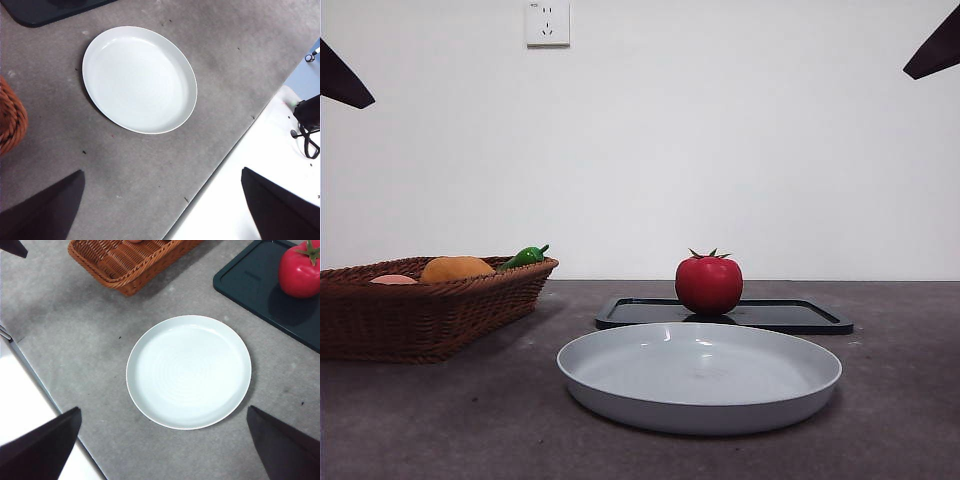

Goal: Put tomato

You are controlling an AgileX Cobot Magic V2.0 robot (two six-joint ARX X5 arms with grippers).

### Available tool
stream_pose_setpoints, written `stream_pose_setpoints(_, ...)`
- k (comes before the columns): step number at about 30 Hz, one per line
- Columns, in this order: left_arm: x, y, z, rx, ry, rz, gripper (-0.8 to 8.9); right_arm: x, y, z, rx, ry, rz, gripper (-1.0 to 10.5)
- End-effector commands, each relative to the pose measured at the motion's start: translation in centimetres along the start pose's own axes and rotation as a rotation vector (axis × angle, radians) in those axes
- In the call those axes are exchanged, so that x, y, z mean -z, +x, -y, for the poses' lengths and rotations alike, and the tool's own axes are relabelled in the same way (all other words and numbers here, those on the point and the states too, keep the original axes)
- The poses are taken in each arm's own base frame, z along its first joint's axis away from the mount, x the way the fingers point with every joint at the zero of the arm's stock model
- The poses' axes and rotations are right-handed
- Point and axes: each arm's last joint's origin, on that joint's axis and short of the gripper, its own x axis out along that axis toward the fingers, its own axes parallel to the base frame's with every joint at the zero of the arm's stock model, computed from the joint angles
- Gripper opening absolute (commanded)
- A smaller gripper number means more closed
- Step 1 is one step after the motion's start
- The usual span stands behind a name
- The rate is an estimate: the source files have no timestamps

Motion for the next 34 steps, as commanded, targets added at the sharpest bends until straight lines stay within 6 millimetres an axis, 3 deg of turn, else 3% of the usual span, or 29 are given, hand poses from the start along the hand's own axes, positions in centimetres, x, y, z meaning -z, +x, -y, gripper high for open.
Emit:
stream_pose_setpoints(1,-0.57,-0.3,0.25,0.006,0.024,0.018,4.89,-0.32,0.02,-0.12,-0.008,-0.019,0.008,4.9)
stream_pose_setpoints(3,-0.57,-0.3,0.25,0.006,0.024,0.018,4.49,-0.32,0.02,-0.12,-0.008,-0.019,0.008,4.0)
stream_pose_setpoints(8,-0.58,-0.3,0.25,0.006,0.025,0.019,1.72,-0.33,0.02,-0.12,-0.008,-0.019,0.01,1.0)
stream_pose_setpoints(11,-0.59,-0.3,0.25,0.006,0.026,0.019,0.12,-0.41,0.02,-0.12,-0.008,-0.022,0.017,0.1)
stream_pose_setpoints(34,-0.6,-0.3,0.25,0.006,0.026,0.02,0.08,-0.78,0.0,-0.13,-0.008,-0.027,0.055,0.1)
